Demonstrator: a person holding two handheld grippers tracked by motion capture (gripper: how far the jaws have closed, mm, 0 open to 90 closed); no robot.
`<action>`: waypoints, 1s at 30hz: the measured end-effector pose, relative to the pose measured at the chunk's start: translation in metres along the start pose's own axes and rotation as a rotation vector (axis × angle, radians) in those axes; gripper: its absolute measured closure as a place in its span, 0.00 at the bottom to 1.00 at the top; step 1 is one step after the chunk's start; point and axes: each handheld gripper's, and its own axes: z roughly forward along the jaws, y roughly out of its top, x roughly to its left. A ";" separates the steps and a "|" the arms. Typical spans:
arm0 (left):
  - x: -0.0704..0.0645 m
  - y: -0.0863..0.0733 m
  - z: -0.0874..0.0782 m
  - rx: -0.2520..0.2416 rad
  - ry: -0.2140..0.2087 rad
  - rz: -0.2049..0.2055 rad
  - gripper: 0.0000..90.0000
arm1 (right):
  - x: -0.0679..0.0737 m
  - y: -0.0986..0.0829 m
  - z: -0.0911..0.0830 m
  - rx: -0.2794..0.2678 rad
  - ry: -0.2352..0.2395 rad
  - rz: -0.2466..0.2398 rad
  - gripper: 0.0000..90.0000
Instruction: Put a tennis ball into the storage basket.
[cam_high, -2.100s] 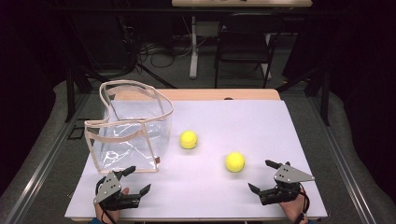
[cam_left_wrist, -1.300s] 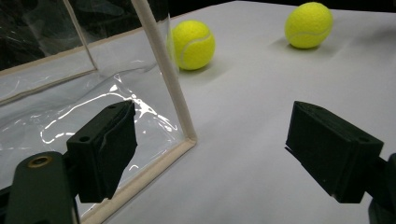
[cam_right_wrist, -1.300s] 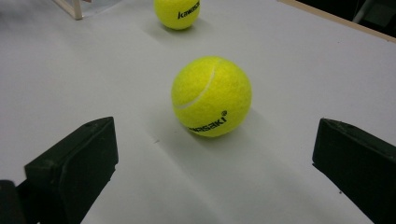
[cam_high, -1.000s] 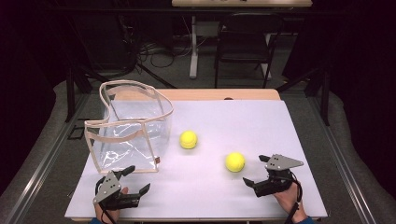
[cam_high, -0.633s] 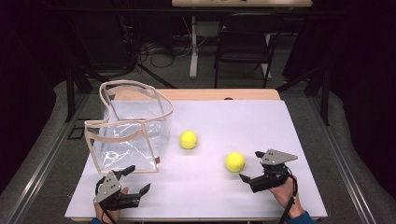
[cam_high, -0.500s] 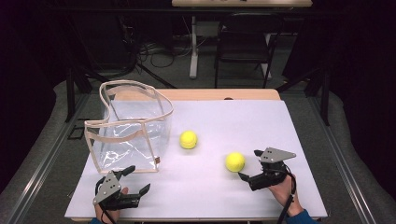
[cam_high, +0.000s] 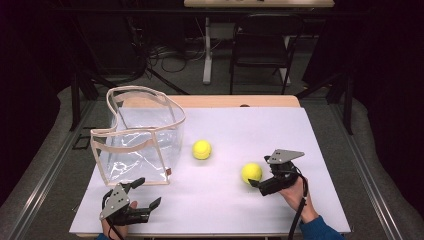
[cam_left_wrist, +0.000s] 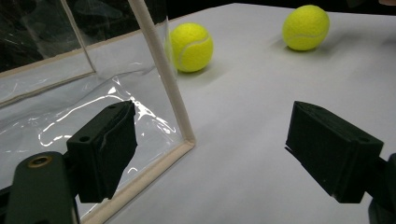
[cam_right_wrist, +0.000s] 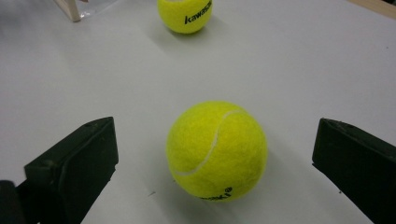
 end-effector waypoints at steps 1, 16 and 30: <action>0.000 0.000 0.001 0.002 -0.001 -0.003 0.18 | 0.000 0.000 0.002 0.008 0.001 0.001 0.00; 0.002 -0.001 0.004 0.009 -0.009 -0.005 0.18 | -0.007 0.005 0.020 0.094 0.014 -0.009 0.00; 0.001 0.000 0.003 0.010 -0.009 0.003 0.18 | -0.007 0.011 0.037 0.209 0.042 -0.016 0.00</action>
